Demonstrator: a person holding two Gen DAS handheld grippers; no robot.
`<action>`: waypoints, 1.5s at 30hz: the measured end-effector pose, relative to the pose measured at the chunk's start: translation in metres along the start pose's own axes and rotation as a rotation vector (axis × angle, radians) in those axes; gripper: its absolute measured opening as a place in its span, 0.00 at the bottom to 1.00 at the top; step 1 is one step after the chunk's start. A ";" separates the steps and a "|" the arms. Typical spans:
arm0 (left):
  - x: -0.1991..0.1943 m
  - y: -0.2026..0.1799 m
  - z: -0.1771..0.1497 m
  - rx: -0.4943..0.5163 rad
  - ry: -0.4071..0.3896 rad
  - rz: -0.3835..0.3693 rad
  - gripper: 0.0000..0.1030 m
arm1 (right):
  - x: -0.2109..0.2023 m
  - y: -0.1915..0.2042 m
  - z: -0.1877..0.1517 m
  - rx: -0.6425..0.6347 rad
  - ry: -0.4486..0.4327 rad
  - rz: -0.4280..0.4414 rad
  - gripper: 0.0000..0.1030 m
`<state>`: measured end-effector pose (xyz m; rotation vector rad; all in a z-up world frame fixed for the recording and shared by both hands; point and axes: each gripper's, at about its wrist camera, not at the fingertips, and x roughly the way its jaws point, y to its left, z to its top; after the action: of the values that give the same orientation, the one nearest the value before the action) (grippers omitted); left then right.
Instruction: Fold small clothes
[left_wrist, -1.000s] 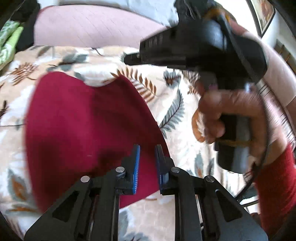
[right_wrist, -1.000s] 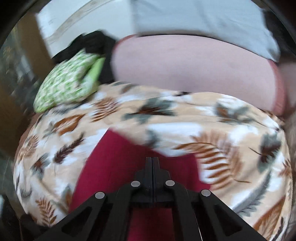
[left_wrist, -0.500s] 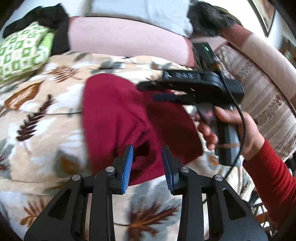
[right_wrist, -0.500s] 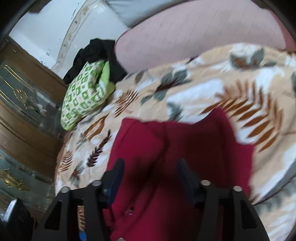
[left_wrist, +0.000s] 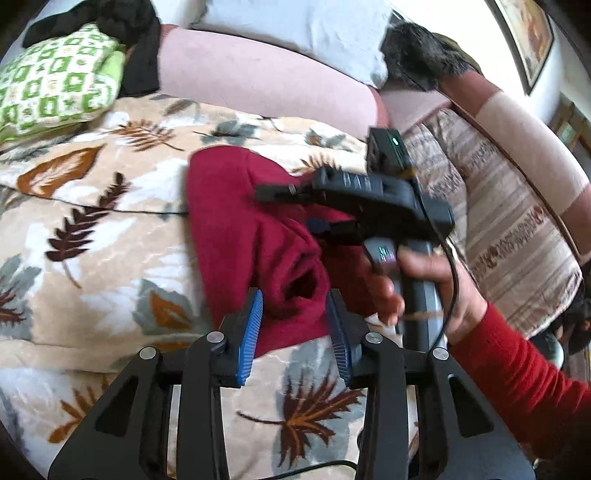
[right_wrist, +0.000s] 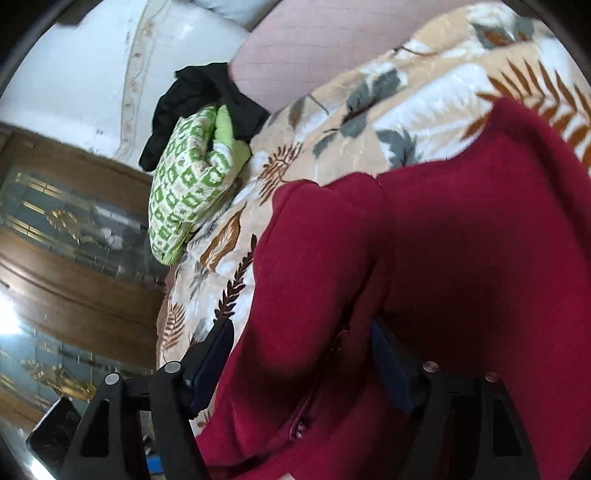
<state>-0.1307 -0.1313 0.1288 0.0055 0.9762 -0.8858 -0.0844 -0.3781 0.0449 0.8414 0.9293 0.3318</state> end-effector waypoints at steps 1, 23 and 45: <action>-0.001 0.003 0.002 -0.008 -0.004 0.016 0.34 | 0.002 0.004 -0.002 -0.031 -0.003 -0.020 0.68; 0.106 -0.057 0.004 0.133 0.126 0.096 0.43 | -0.099 -0.042 0.009 -0.252 -0.059 -0.572 0.18; 0.068 -0.042 0.017 0.105 0.054 0.159 0.47 | -0.137 -0.005 -0.054 -0.316 -0.091 -0.539 0.23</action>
<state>-0.1295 -0.2097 0.1052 0.1954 0.9644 -0.7924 -0.2082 -0.4350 0.1023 0.2937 0.9499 -0.0312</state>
